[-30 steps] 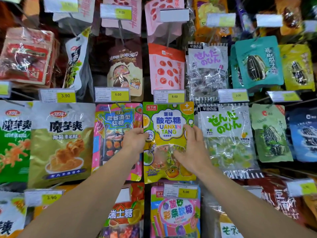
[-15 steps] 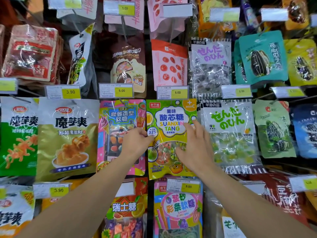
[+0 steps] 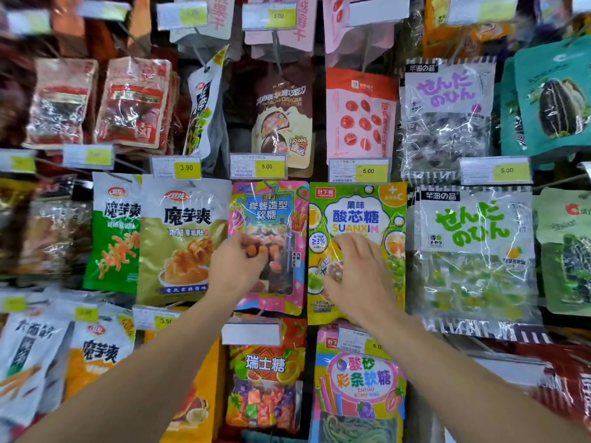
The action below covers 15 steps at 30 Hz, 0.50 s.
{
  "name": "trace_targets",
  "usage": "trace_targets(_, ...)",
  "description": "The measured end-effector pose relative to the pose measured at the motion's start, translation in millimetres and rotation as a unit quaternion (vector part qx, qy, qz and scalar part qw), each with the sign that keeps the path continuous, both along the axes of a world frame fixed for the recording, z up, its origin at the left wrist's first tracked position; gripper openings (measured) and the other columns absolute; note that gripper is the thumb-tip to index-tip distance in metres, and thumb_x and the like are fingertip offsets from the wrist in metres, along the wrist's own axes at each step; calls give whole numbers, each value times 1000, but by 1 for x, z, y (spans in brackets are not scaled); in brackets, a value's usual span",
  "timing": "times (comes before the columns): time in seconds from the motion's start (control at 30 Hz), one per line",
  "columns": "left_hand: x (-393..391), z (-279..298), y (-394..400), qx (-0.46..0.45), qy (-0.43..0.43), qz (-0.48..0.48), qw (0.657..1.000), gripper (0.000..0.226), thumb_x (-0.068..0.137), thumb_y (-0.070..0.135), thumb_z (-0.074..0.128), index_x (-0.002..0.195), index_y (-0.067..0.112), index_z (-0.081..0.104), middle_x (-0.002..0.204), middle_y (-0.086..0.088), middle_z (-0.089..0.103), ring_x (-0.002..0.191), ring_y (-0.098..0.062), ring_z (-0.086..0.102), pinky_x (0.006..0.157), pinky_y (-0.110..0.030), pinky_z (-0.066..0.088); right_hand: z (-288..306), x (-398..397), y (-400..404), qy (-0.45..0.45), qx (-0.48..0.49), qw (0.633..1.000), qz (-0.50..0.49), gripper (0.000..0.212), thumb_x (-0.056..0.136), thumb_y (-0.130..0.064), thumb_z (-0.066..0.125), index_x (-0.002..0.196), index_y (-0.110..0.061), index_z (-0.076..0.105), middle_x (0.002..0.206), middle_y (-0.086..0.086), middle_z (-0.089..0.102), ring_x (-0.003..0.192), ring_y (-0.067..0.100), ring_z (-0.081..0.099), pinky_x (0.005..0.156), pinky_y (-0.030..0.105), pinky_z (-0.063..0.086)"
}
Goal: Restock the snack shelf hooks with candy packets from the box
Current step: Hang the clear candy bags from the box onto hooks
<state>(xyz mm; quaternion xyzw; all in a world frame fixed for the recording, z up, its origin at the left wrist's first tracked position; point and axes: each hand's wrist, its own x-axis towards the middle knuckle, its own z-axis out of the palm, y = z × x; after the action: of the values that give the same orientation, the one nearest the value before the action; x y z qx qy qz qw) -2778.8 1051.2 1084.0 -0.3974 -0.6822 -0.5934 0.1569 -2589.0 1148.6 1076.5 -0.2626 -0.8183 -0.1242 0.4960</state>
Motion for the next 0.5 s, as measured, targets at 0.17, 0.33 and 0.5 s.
trace_targets(0.17, -26, -6, -18, -62, -6, 57, 996, 60, 79, 35, 77, 127, 11, 51, 123, -6, 62, 109, -28, 59, 82, -33, 45, 1, -25, -11, -37, -7, 999, 17, 60, 83, -29, 61, 138, -14, 42, 141, 2, 40, 130, 23, 32, 113, 33, 26)
trace_targets(0.33, -50, -4, -19, -67, -70, 8, 995, 58, 83, 29, 73, 130, 11, 45, 123, -4, 61, 108, -26, 59, 86, -31, 45, 2, -49, -24, -31, -8, 999, 27, 62, 85, -31, 61, 141, -15, 41, 141, 1, 40, 133, 21, 30, 115, 33, 25)
trace_targets(0.5, -65, 3, -5, -72, -77, -31, 994, 53, 86, 23, 69, 131, 9, 46, 80, 8, 58, 86, -21, 60, 78, -30, 47, 1, -60, -34, -4, -26, 1000, 5, 59, 83, -28, 64, 137, -14, 45, 137, 1, 42, 127, 23, 35, 110, 34, 31)
